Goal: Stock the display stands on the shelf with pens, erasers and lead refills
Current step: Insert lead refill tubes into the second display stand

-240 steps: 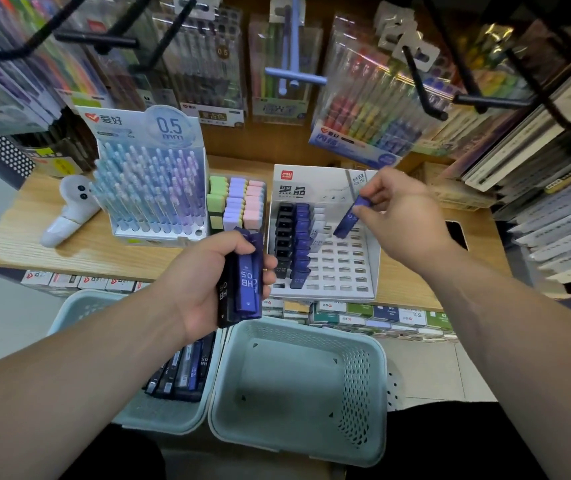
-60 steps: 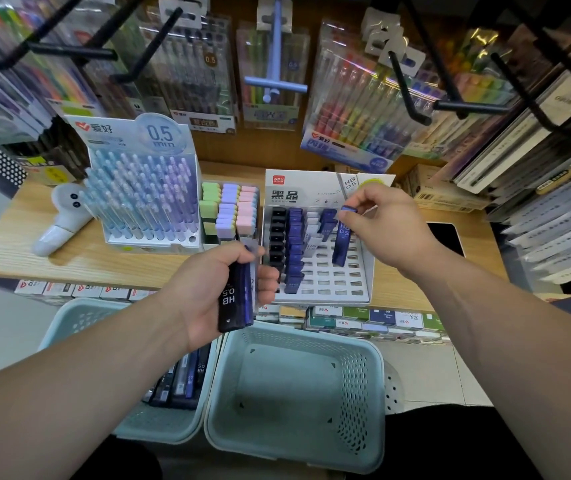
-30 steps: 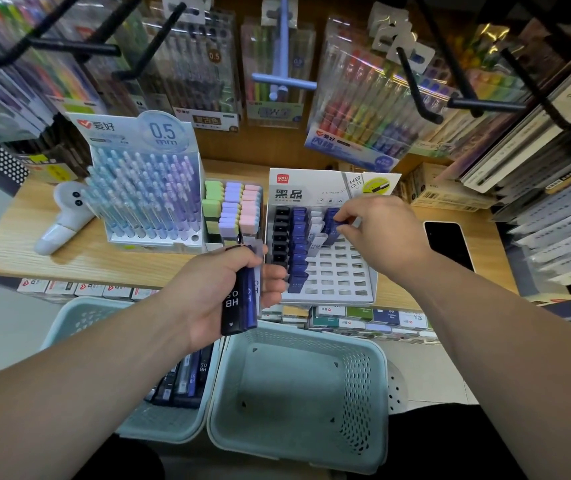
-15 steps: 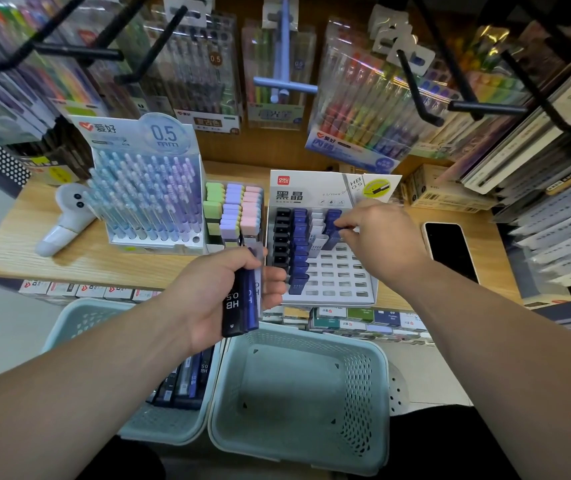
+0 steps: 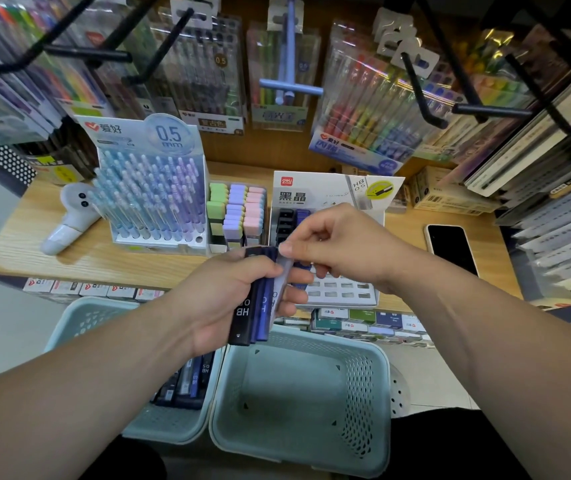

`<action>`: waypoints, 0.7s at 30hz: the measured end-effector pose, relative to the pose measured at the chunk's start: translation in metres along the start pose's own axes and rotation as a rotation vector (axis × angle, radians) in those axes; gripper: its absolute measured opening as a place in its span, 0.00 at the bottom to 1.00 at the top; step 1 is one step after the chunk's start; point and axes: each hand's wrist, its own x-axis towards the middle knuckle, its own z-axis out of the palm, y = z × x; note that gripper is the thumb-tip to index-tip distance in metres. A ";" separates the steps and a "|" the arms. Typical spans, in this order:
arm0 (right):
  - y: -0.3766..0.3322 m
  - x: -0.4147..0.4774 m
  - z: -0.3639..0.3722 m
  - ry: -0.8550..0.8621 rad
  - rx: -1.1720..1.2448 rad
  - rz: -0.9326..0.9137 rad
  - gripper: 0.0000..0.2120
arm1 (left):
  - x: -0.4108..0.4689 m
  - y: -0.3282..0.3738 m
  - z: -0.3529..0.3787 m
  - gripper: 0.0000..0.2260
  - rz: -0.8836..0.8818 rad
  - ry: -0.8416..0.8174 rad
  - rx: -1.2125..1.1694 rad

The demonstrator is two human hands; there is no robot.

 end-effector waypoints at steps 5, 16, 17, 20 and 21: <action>-0.002 0.000 -0.009 0.048 0.121 0.036 0.02 | 0.000 -0.002 -0.001 0.11 -0.016 -0.004 0.023; -0.007 -0.008 -0.001 -0.082 0.129 0.106 0.06 | 0.001 -0.003 -0.001 0.11 -0.021 -0.032 0.017; -0.008 -0.008 -0.003 -0.055 0.140 0.115 0.06 | 0.001 -0.003 -0.001 0.11 -0.028 -0.023 0.007; -0.007 -0.005 -0.013 0.062 0.226 0.147 0.05 | 0.004 -0.003 -0.003 0.14 -0.049 0.036 -0.078; -0.006 -0.003 -0.017 0.105 0.270 0.156 0.05 | 0.005 -0.003 -0.005 0.14 -0.052 0.054 -0.107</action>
